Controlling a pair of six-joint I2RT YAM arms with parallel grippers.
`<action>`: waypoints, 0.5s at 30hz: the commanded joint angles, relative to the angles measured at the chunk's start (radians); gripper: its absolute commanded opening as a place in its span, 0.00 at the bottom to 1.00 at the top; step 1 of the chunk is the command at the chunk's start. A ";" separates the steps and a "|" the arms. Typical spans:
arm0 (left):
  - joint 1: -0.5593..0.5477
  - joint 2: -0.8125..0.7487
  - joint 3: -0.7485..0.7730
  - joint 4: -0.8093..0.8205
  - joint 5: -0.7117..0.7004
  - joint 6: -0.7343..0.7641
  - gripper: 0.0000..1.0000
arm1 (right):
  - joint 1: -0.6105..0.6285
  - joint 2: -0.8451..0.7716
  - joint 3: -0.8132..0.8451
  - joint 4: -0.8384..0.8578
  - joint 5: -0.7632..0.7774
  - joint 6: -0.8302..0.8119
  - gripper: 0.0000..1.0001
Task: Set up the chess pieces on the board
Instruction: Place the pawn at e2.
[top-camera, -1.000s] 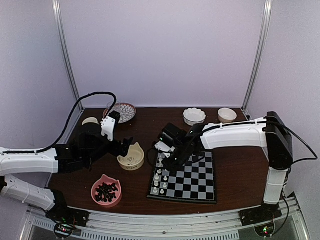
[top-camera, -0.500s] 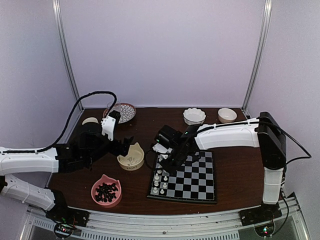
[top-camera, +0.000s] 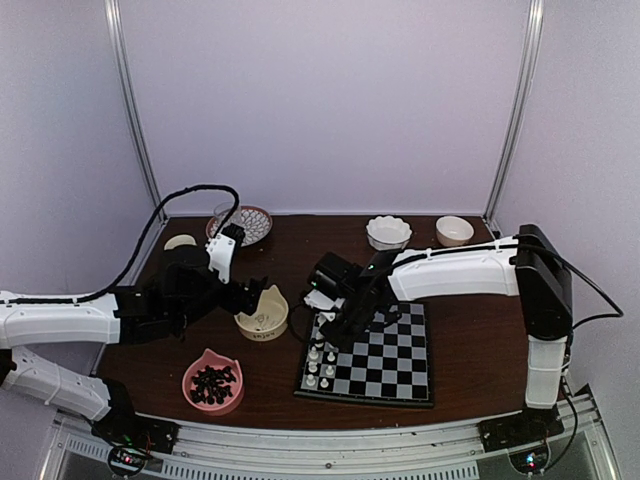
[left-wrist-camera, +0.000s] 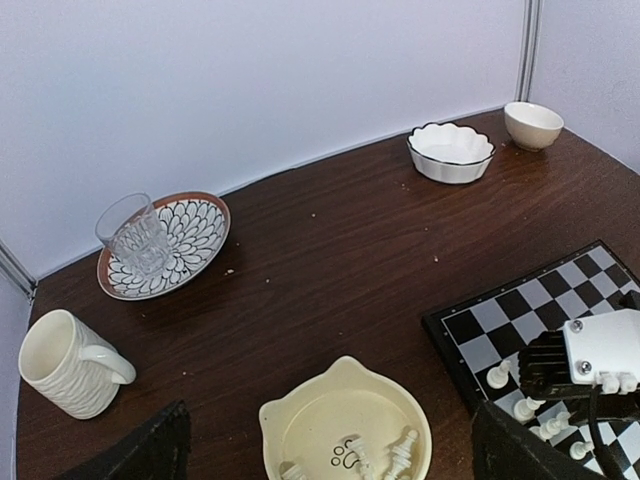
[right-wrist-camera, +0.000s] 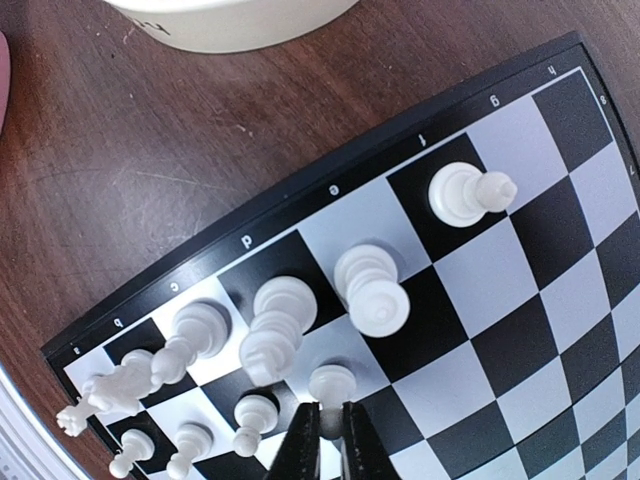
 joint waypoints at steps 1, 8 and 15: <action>0.006 0.010 0.030 0.024 -0.009 -0.010 0.98 | 0.009 0.014 0.034 -0.023 0.022 -0.006 0.09; 0.006 0.012 0.032 0.021 -0.013 -0.010 0.97 | 0.010 0.022 0.042 -0.028 0.024 -0.008 0.11; 0.006 0.025 0.039 0.015 -0.012 -0.011 0.98 | 0.010 0.038 0.055 -0.033 0.021 -0.008 0.15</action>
